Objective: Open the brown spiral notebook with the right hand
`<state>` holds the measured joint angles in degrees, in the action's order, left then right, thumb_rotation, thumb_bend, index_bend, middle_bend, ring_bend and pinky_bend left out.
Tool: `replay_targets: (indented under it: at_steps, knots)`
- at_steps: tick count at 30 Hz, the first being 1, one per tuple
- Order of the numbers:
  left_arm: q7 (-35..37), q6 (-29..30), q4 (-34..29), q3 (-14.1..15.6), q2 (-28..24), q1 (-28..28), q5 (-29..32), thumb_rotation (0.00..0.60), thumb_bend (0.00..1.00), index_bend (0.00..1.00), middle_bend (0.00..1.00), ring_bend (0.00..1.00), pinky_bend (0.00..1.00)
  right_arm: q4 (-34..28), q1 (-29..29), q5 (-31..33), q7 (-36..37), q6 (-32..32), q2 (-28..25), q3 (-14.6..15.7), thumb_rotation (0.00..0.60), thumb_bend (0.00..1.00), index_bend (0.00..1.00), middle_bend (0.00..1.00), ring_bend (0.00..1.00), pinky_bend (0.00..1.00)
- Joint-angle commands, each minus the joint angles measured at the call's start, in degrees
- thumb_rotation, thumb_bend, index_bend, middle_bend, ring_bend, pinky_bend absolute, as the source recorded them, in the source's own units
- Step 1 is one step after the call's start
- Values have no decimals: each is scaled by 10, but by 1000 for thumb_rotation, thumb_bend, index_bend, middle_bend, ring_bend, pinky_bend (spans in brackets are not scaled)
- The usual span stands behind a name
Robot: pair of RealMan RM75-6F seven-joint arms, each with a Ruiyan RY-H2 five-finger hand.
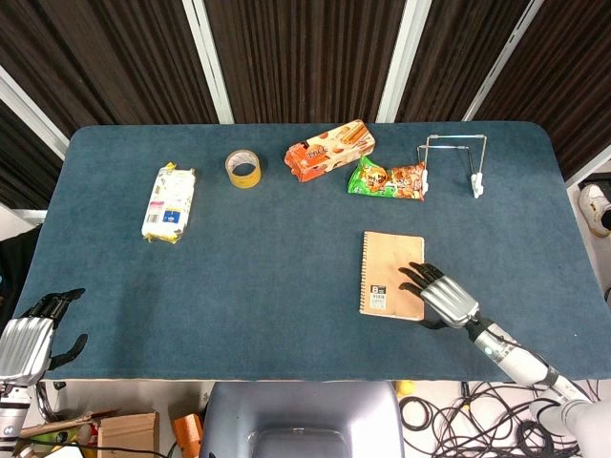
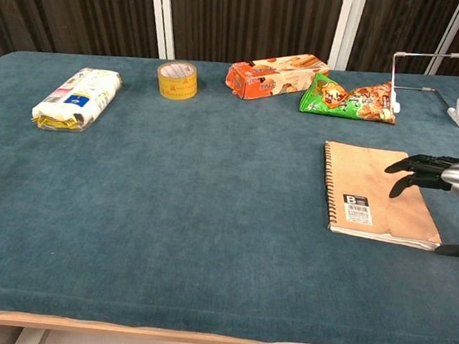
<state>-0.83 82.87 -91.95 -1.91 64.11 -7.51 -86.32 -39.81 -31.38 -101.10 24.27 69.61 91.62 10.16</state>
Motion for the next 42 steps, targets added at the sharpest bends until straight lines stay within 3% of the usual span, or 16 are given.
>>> replay_targets:
  at_steps: [1,16,20,33,42]
  knots:
    - [0,0,0,0,0,0,0,600,323,228,286,229,451,1,0,0,-1,0,1,0,600,95,262,65,0,144]
    - [-1,1,0,0,0,0,-1,600,323,227,286,228,452,14,0,4,0,-6,7,-3,600,97,284,82,11,151]
    - [-2,1,-1,0,0,1,1,600,322,227,286,228,452,24,0,7,4,-6,15,-6,600,147,316,117,44,174]
    - [-3,4,-3,1,-1,3,-1,600,322,227,286,228,452,45,0,6,3,8,29,-10,600,423,560,216,134,198]
    - [-2,3,-3,1,-1,2,-1,600,322,227,286,229,451,38,-15,6,-30,19,31,-25,600,513,733,265,171,211]
